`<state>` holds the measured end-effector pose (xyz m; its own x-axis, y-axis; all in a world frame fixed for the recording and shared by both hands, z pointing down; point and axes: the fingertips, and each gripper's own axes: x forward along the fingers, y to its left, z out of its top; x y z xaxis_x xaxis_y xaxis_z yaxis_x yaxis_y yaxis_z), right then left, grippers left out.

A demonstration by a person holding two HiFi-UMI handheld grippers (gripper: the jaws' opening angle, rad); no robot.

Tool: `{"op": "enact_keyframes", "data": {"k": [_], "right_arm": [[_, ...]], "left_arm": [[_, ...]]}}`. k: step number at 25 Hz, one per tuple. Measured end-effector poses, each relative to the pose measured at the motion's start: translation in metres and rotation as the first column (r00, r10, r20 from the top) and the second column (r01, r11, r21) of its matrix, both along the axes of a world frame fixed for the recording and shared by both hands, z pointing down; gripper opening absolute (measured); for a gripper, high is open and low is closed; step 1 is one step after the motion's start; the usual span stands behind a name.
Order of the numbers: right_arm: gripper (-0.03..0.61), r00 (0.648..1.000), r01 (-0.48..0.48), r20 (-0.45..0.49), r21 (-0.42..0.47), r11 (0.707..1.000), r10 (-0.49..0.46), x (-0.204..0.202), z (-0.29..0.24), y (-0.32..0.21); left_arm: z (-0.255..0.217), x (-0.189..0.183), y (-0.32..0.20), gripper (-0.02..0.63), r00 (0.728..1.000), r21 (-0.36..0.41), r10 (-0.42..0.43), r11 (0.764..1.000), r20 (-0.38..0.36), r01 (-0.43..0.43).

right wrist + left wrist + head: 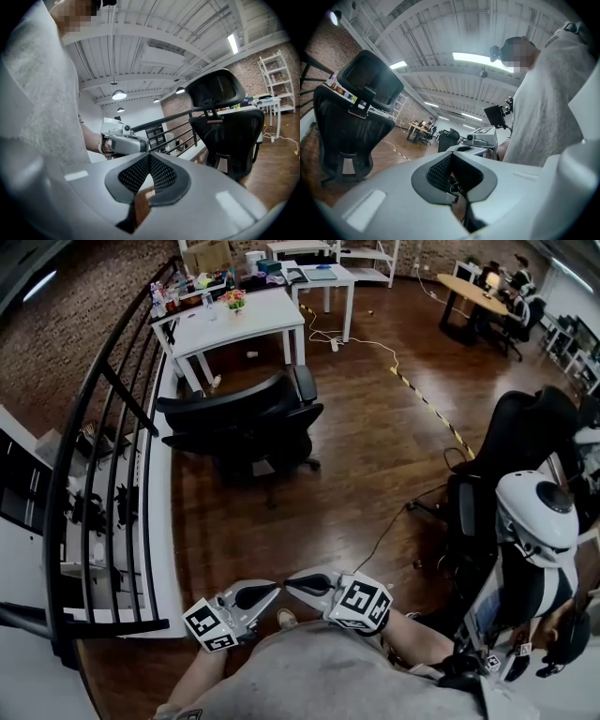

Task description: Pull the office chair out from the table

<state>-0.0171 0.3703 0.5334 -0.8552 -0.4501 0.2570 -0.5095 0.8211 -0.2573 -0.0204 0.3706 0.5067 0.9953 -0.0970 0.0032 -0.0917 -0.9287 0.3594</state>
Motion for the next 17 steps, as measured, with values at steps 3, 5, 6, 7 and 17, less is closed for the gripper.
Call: {"op": "enact_keyframes", "data": {"k": [3, 5, 6, 7, 17], "right_arm": [[0.006, 1.000, 0.011, -0.008, 0.004, 1.000, -0.011, -0.0001, 0.0004, 0.0003], [0.006, 1.000, 0.018, -0.011, 0.006, 1.000, -0.018, -0.0013, -0.0005, 0.0005], [0.006, 1.000, 0.022, -0.012, 0.008, 1.000, -0.021, -0.0019, -0.0014, -0.0002], [0.006, 1.000, 0.025, -0.012, 0.011, 1.000, -0.025, -0.0023, -0.0025, -0.0010], [0.006, 0.999, 0.041, -0.009, 0.016, 0.999, -0.041, -0.0031, -0.0067, -0.0002]], "left_arm": [[0.0002, 0.0002, 0.0008, 0.008, 1.000, 0.006, 0.003, 1.000, 0.004, -0.003], [-0.0006, -0.0012, 0.0013, 0.008, 1.000, 0.010, 0.001, 1.000, 0.007, -0.001], [-0.0011, -0.0020, 0.0009, 0.008, 1.000, 0.013, -0.002, 1.000, 0.007, 0.002], [-0.0015, -0.0025, 0.0003, 0.008, 1.000, 0.016, -0.005, 1.000, 0.008, 0.005], [-0.0039, -0.0053, -0.0003, 0.008, 0.999, 0.023, -0.024, 0.999, 0.020, 0.024]]}}
